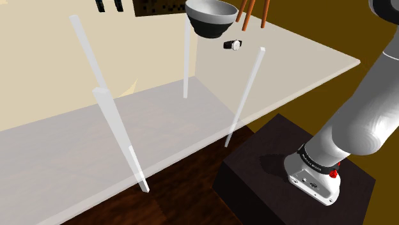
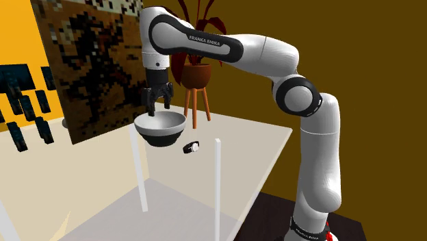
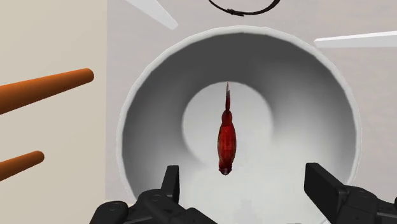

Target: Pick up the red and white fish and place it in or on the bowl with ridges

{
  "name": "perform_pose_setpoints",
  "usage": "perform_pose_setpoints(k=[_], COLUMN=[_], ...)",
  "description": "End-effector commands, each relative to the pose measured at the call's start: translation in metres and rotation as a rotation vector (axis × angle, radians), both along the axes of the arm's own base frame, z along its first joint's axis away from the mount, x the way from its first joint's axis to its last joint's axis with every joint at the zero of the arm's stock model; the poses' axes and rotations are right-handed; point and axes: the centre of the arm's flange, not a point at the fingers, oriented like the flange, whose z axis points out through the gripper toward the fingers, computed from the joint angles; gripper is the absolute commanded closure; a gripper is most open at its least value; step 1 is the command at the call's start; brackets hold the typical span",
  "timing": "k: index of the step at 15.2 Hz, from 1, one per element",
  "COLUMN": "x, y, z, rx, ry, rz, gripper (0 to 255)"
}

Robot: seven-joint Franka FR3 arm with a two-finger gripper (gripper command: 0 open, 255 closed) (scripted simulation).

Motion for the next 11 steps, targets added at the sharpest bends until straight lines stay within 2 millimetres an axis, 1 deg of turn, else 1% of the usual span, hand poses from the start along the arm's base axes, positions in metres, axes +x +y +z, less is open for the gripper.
perform_pose_setpoints(k=[1,3,11], x=[-0.001,-0.003,-0.003], y=[0.0,0.001,0.001], z=[0.02,0.044,0.044], rx=[0.0,0.0,0.0], ry=[0.0,0.0,0.0], rz=[0.0,0.0,0.0], gripper=[0,0,0])
